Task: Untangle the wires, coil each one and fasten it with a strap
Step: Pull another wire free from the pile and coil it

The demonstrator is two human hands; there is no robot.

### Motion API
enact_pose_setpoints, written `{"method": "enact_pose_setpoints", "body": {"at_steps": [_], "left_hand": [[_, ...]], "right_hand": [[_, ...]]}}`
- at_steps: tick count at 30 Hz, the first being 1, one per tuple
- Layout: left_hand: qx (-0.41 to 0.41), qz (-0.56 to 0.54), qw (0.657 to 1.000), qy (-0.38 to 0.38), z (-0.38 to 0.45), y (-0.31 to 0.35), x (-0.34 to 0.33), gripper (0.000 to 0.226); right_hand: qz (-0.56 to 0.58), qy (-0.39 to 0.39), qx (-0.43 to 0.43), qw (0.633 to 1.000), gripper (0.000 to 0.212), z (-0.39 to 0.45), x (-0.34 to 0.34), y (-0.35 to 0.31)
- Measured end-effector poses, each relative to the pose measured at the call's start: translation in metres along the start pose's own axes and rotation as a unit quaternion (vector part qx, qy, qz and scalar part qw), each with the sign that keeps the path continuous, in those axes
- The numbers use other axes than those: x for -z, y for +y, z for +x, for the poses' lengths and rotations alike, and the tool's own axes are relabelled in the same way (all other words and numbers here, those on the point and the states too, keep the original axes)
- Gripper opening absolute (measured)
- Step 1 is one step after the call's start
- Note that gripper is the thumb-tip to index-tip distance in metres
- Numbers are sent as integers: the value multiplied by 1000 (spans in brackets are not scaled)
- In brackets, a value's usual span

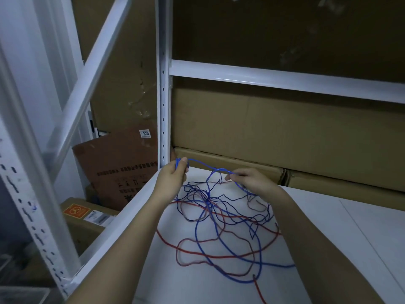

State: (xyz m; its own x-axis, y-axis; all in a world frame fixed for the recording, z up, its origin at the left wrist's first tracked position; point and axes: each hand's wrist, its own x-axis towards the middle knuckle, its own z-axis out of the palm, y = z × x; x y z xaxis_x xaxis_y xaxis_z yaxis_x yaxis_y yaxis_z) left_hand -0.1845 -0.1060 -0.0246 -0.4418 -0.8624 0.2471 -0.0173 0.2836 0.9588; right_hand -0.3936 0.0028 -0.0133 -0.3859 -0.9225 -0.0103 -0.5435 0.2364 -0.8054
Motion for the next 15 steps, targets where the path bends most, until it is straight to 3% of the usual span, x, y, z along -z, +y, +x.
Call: {"method": "enact_pose_setpoints", "body": {"at_steps": [3, 5, 8, 10, 12, 15], "left_hand": [[5, 11, 1000, -19, -2, -2, -1, 40], [7, 16, 999, -38, -5, -4, -2, 40], [11, 4, 999, -39, -9, -6, 0, 41], [11, 9, 1000, -27, -9, -5, 5, 41], [9, 22, 1000, -17, -8, -4, 9, 41], [8, 18, 1000, -9, -9, -5, 12, 42]], "right_hand": [[-146, 78, 44, 985, 13, 13, 12, -8], [-288, 170, 88, 938, 9, 20, 15, -18], [-378, 240, 124, 886, 30, 22, 16, -20], [-320, 219, 96, 917, 49, 17, 12, -10], [-165, 220, 73, 959, 57, 8, -2, 2], [4, 270, 48, 962, 61, -2, -22, 14]]}}
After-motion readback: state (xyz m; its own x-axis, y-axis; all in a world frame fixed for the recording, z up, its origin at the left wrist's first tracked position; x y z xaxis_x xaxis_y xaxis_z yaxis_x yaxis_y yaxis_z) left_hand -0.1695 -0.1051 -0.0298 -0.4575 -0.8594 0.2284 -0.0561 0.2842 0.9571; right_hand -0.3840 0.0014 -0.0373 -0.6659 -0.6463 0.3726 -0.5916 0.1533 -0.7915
